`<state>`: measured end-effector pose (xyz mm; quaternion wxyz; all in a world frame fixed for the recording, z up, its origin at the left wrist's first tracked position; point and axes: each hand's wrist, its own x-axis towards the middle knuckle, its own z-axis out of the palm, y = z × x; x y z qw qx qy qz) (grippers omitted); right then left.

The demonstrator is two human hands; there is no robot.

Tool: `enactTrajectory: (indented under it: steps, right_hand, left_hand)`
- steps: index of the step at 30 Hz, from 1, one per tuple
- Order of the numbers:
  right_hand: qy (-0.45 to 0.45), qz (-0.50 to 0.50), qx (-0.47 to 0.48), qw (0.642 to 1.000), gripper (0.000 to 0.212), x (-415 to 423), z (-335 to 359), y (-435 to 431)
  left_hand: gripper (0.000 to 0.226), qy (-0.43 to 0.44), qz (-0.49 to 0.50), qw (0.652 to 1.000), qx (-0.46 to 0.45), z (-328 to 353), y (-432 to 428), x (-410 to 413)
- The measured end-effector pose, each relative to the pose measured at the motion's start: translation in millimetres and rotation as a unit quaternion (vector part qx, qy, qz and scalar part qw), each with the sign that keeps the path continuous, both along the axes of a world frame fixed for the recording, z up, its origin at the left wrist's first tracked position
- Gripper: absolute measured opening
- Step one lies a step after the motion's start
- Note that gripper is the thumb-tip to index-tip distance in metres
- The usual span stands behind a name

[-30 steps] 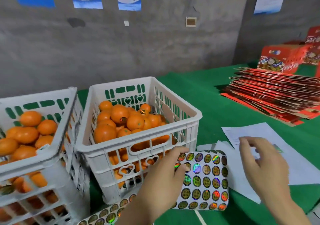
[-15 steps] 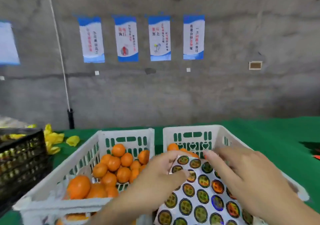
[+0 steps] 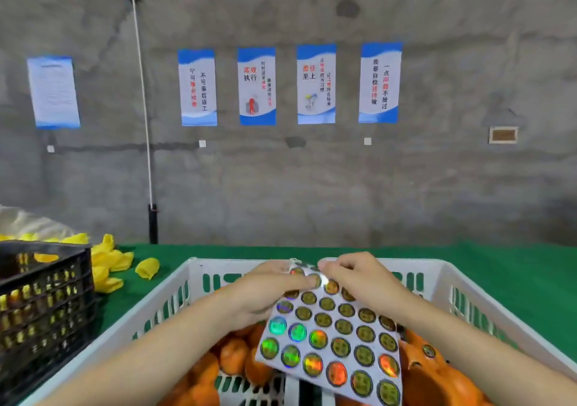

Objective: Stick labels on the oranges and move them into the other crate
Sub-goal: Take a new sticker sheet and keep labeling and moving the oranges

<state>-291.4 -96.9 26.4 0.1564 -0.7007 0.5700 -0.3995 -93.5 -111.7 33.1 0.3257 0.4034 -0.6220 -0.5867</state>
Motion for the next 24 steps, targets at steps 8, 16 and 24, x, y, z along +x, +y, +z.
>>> enactTrajectory:
  steps: [8, 16, 24]
  right_hand:
    - [0.013, 0.029, -0.042, 0.999, 0.049, -22, -47, -7]
    - [0.046, 0.034, -0.143, 0.988, 0.049, -18, -47, 1]
    - [0.106, -0.029, -0.17, 0.979, 0.051, -18, -49, 9]
  left_hand:
    - [0.014, -0.024, 0.08, 0.99, -0.113, -42, -28, -3]
    - [0.011, -0.026, -0.015, 0.998, -0.054, -33, -5, -6]
    - [0.017, -0.073, -0.039, 0.994, -0.071, -32, -9, 2]
